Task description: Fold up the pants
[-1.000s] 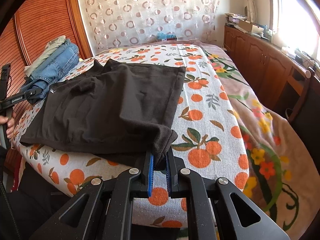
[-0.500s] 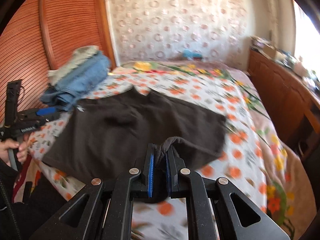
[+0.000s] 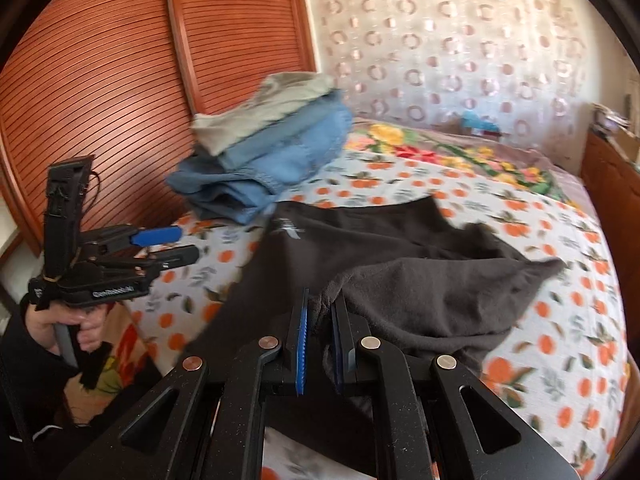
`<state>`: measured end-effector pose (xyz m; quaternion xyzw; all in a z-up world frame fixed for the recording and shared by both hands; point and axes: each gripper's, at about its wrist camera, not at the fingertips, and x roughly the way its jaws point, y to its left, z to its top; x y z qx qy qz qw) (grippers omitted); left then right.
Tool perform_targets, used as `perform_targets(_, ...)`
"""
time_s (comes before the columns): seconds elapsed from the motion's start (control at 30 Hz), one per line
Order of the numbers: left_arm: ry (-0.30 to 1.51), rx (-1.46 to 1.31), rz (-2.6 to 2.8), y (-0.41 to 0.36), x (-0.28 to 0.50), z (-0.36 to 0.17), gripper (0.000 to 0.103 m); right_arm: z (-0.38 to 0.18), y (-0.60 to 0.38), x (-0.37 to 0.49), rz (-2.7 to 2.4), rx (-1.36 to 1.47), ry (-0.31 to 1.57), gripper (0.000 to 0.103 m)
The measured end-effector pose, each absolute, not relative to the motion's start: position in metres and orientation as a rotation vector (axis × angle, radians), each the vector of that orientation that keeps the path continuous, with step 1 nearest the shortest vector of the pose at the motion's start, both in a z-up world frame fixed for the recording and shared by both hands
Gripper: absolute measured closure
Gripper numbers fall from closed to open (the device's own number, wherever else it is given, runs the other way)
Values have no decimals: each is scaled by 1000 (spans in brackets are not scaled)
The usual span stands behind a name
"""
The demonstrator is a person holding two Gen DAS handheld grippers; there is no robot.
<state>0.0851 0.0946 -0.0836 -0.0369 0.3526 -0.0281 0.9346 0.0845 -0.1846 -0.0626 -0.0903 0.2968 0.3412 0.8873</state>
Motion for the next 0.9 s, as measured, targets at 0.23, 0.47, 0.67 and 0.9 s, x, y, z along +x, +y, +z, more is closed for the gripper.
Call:
perform_targets(0.23, 713, -101, -21, 113, 76, -84, 48, -73, -153, 92, 811, -204, 644, 93)
perform_targets(0.47, 712, -116, -10, 118, 72, -85, 48, -101, -133, 102, 879, -216, 726, 93)
perform_targets(0.67, 726, -122, -19, 114, 73, -89, 48, -121, -126, 114, 895, -225, 796, 91)
perform_targets(0.9, 728, -119, -55, 102, 73, -89, 48, -106, -144, 112, 862, -176, 771, 73)
